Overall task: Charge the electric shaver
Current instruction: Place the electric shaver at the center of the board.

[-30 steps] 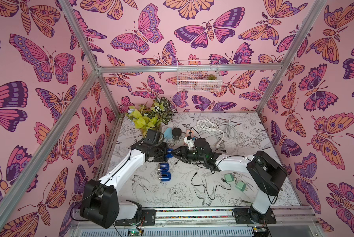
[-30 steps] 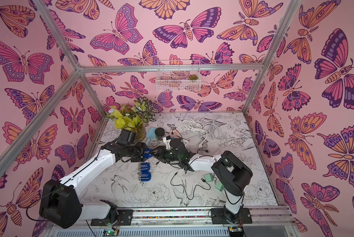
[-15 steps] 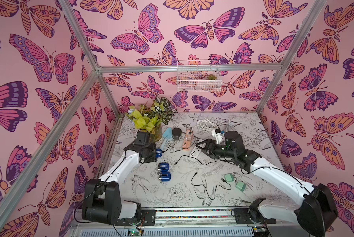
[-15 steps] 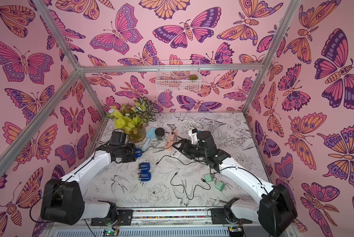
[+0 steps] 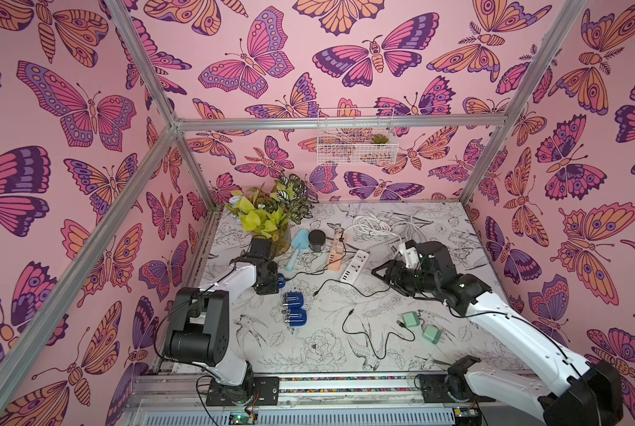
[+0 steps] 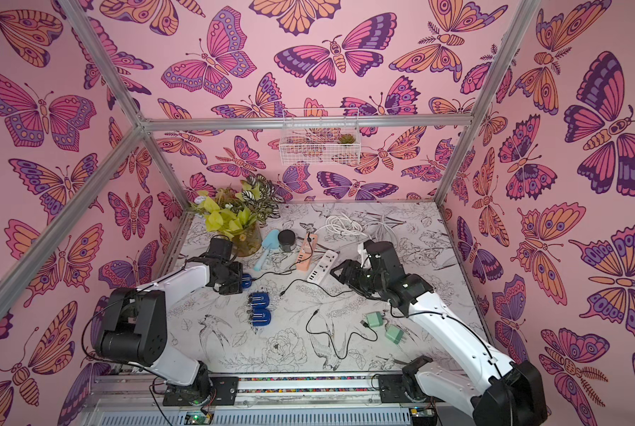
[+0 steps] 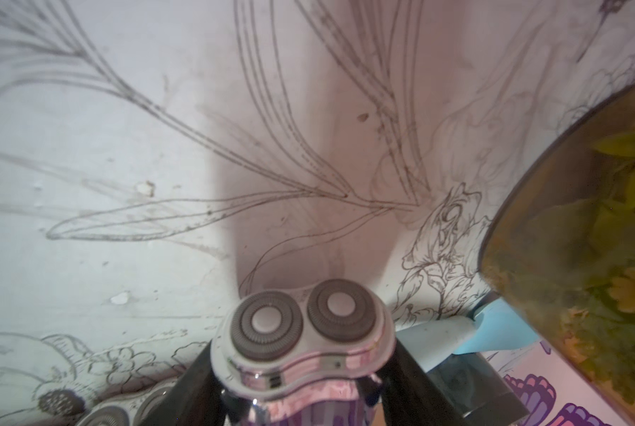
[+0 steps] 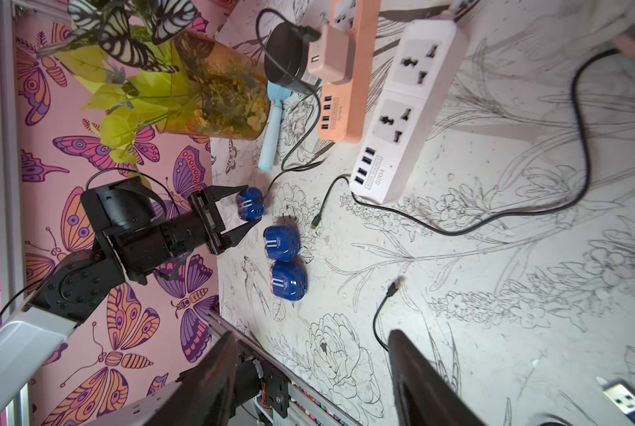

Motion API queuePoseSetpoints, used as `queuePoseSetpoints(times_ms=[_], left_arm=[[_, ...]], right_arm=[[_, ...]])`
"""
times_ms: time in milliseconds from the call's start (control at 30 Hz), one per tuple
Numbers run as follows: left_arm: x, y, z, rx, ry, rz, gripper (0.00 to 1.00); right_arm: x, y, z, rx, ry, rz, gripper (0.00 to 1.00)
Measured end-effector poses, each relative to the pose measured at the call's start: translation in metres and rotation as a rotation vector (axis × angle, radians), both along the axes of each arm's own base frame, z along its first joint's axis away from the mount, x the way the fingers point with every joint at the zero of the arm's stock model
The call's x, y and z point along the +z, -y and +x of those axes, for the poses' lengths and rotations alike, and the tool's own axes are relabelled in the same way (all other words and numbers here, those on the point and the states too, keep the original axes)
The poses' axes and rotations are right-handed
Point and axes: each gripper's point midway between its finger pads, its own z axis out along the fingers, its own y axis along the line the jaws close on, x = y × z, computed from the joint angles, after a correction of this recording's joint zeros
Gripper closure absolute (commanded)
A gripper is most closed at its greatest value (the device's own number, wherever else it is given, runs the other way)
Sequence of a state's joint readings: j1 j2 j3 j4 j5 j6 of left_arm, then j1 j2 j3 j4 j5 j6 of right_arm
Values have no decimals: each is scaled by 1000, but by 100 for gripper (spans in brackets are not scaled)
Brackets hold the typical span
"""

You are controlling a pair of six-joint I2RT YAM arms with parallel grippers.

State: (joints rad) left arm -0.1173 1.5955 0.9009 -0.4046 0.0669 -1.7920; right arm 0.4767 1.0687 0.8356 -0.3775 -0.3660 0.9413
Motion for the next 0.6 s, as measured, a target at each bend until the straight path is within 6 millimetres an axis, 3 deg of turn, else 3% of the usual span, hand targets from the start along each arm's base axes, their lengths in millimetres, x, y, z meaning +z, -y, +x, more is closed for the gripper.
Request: queuePoseSetpoints(times_ms=[167,267,400,600], left_arm=[[-6,-17,5,48,14,6,99],[-10,-25,6,67,10,9,94],[-12,-28,7,69,14,6,63],[-12,-26,3,55,24,-11,33]], right_arm=[[-16,25,0,-77,-46,-43,36],[-24,34,-1,-109,-73,-74,37],[-36,48,-2,-159,-113,-128,37],[-57,81,-2,-288,-198,-226,39]])
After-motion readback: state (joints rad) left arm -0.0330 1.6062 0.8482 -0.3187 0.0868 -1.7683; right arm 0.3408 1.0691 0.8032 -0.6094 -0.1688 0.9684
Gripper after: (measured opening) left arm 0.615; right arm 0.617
